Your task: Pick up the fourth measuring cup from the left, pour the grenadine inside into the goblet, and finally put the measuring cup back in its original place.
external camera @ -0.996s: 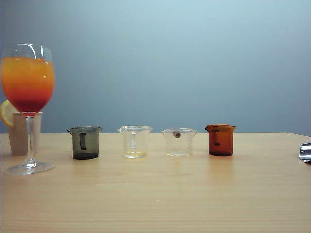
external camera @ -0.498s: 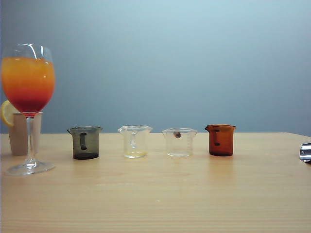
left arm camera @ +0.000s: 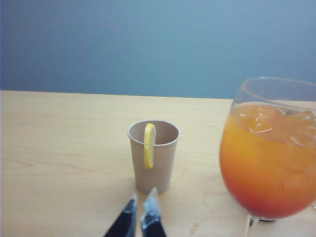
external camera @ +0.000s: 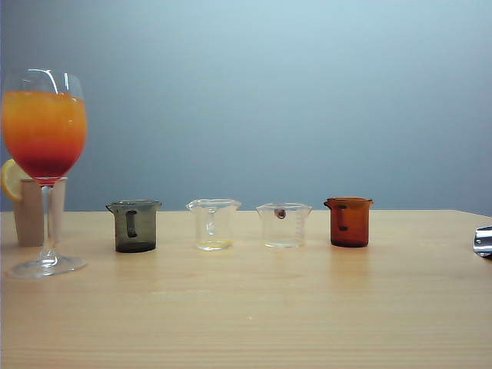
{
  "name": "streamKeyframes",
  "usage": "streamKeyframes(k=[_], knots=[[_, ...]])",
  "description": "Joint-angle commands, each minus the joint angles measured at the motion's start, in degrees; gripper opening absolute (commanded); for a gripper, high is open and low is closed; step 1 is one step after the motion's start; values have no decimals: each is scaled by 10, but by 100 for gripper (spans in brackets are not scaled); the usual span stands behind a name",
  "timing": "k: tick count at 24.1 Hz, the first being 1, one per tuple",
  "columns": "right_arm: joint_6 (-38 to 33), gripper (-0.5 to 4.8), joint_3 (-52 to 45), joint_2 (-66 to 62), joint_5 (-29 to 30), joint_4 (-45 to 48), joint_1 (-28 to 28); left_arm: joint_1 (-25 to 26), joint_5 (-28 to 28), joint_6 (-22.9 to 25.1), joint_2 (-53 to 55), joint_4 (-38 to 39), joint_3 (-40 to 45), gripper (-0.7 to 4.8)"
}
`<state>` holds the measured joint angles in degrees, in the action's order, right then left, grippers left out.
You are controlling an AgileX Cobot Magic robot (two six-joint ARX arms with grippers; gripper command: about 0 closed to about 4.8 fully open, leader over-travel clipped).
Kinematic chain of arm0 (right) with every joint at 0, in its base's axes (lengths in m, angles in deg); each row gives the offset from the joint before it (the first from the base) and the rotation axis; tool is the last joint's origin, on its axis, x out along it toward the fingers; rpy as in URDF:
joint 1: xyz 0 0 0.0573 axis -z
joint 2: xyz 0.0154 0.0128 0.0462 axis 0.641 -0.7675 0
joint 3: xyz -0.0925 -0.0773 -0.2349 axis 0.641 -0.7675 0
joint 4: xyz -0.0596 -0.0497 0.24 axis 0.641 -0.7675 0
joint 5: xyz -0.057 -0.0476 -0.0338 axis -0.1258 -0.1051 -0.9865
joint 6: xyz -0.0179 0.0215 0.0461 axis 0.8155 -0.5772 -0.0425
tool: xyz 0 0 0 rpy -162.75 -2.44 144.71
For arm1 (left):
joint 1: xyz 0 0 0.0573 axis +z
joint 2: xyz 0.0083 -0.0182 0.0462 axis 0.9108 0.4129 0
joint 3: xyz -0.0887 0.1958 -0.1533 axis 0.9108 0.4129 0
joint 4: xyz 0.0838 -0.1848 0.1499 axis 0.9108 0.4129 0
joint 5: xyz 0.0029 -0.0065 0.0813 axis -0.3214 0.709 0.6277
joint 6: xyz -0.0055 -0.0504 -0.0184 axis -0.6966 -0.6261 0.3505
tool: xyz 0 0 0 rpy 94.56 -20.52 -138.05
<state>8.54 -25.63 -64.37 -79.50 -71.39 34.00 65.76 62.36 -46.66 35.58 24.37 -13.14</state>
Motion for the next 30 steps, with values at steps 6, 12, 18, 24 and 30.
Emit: streamKeyframes(k=[6, 12, 18, 24, 30], knots=[[-6, -5, -56, 15, 0, -4, 12, 0, 0, 0, 0, -7, -2, 28], [-6, -5, -56, 15, 0, -12, 12, 0, 0, 0, 0, -7, -2, 28], [-6, -5, -56, 15, 0, 7, 12, 0, 0, 0, 0, -7, -2, 28], [-6, -5, -56, 15, 0, 7, 12, 0, 0, 0, 0, -7, -2, 28], [-6, -5, -56, 15, 0, 7, 12, 0, 0, 0, 0, -7, -2, 28]])
